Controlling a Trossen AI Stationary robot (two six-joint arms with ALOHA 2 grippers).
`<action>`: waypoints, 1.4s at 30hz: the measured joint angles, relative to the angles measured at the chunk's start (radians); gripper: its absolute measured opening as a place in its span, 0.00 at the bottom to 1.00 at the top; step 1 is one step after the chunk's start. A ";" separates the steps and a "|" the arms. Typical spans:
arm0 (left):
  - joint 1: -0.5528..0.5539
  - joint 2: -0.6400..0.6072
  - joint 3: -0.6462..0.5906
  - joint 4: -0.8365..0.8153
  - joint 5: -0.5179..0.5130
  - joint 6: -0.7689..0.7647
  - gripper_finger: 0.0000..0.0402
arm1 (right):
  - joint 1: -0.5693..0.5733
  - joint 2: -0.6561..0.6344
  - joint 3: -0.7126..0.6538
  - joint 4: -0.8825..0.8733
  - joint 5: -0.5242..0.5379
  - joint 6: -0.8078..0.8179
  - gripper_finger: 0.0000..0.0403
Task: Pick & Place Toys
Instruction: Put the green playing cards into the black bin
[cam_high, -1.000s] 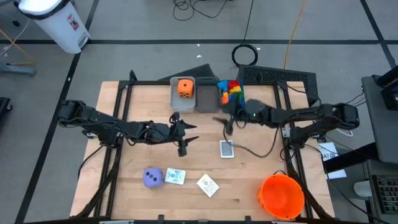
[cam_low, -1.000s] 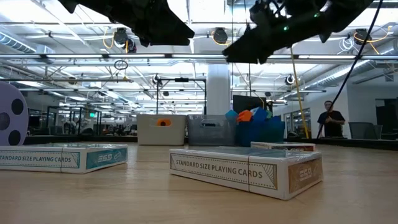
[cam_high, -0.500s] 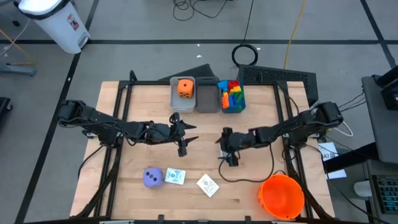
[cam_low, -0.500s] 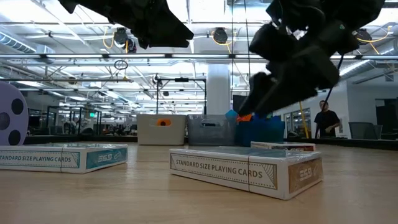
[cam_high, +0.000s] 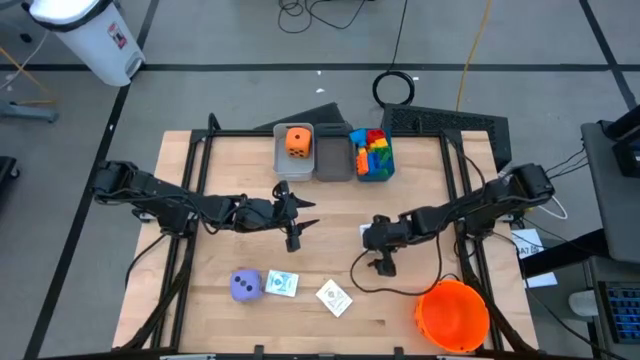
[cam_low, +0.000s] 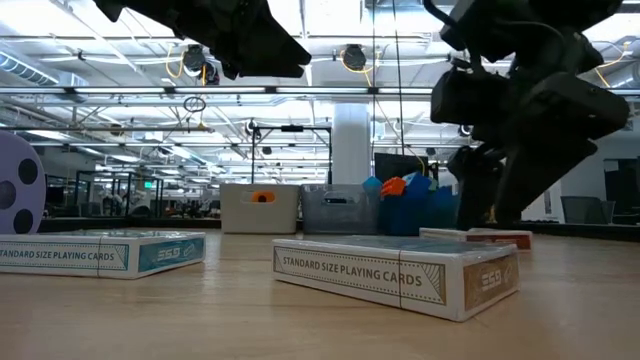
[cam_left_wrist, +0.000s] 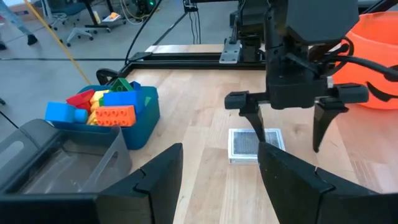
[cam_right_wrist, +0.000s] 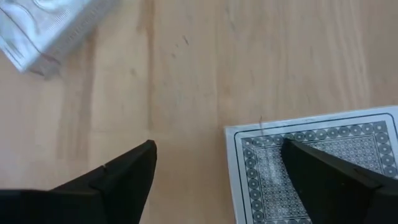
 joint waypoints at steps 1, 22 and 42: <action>0.000 0.000 0.000 0.000 0.000 -0.001 0.53 | -0.003 -0.004 -0.001 -0.021 0.004 0.000 0.84; 0.000 0.000 0.000 -0.002 0.000 -0.016 0.53 | -0.057 -0.304 -0.008 -0.321 0.381 0.247 0.51; 0.002 0.000 0.000 -0.001 -0.001 -0.019 0.53 | -0.196 -0.105 -0.007 -0.294 0.242 0.330 0.01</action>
